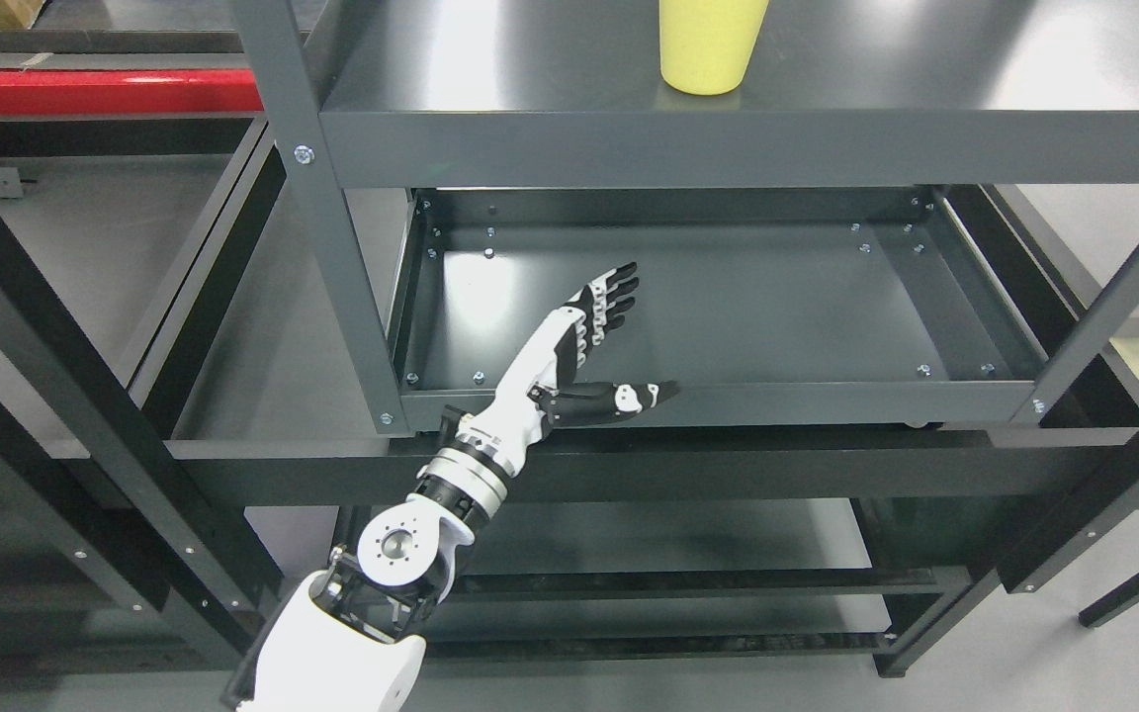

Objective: Place yellow IKEA cup on middle right shelf

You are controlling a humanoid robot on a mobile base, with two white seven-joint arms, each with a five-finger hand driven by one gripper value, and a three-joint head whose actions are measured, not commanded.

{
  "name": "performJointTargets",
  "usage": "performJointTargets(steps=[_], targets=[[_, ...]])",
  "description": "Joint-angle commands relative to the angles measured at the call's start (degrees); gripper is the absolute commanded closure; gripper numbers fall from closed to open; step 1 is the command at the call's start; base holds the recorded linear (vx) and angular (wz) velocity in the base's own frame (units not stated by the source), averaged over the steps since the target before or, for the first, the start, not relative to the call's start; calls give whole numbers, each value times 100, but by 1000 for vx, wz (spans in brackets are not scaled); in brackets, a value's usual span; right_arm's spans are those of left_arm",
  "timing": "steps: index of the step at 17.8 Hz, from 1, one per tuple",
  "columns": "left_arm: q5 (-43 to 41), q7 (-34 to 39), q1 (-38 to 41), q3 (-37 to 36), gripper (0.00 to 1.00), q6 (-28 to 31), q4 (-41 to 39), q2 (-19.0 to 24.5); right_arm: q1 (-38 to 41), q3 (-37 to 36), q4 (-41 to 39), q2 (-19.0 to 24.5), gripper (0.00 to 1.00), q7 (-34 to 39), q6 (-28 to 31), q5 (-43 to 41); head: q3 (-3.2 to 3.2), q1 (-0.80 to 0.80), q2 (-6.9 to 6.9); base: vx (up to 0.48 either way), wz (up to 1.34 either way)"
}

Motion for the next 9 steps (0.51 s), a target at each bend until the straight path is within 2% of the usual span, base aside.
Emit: performJointTargets(steps=[1,4,9], targets=[[-123,-20,304,876,1,19,-703,100,79,97,0,-100,1,4,5,-141,0,0,0,0,0],[-123,-20,435,1141,1,54,-826,100,79,97,0,-100,1,4,5,-141,0,0,0,0,0],[-123,-11,813,1150,1,46,-879,100,79,97,0,-100,1,4,5,-141,0,0,0,0,0]])
